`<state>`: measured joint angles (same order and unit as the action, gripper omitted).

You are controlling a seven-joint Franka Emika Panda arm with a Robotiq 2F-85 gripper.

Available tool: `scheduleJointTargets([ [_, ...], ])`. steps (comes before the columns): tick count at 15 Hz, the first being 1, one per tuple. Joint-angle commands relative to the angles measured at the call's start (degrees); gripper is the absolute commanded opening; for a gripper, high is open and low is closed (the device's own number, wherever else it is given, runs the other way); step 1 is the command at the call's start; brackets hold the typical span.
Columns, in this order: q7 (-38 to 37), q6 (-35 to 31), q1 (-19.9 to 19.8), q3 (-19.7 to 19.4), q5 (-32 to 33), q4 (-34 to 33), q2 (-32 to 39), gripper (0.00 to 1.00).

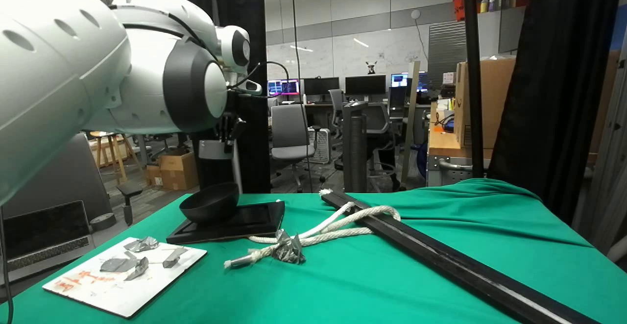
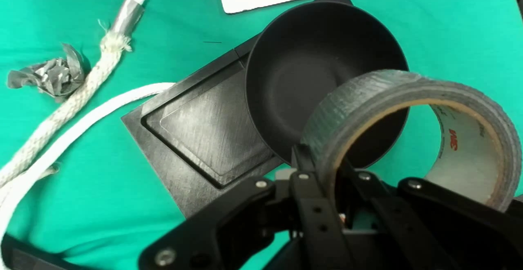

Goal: Put the grey masking tape in the black bowl

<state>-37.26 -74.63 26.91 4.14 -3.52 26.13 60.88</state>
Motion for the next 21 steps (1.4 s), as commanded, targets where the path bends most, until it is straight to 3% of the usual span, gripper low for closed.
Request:
scheduleJointTargets([
  [1, -2.13, 0.34, -0.42, 0.65, -1.24, -1.37, 0.39, 0.07],
  [21, -4.42, 10.85, 0.45, 0.92, -1.52, -1.19, 1.16, 0.08],
])
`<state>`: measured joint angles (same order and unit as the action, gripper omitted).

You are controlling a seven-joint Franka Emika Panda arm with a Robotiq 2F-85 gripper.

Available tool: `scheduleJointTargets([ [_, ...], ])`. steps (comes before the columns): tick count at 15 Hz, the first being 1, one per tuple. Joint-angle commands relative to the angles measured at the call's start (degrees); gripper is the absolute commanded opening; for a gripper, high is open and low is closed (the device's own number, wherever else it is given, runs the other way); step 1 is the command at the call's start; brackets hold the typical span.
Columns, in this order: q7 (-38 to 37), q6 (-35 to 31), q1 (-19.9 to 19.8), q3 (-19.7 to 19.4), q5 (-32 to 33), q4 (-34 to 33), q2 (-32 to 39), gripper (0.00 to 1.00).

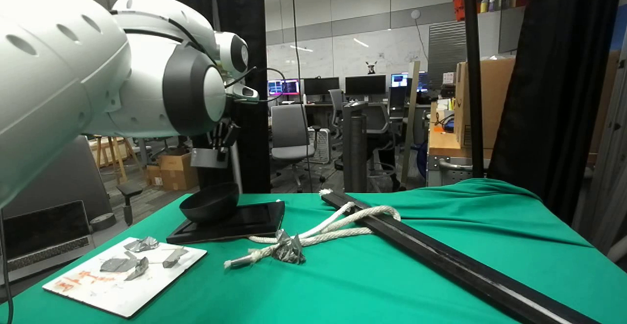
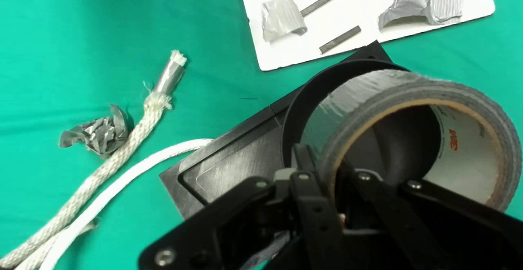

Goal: Put the grey masking tape in the black bowl

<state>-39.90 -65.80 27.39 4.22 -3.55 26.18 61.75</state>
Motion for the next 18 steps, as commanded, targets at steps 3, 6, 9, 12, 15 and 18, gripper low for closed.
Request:
scheduleJointTargets([
  [3, -2.56, 2.59, 0.18, 1.01, -1.68, -1.33, 0.57, 0.06],
  [6, -3.37, 3.10, 0.45, 0.96, -1.54, -1.29, 0.80, 0.40],
  [9, -1.53, 2.47, 0.63, 0.27, -0.17, -1.46, 1.44, 0.36],
  [12, -1.52, 2.46, 0.59, 0.21, -0.15, -1.46, 1.74, 0.54],
  [15, -1.52, 2.44, 0.58, 0.21, -0.15, -1.40, 1.75, 0.54],
  [18, -1.52, 2.36, 0.58, 0.21, -0.15, -1.26, 1.66, 0.54],
])
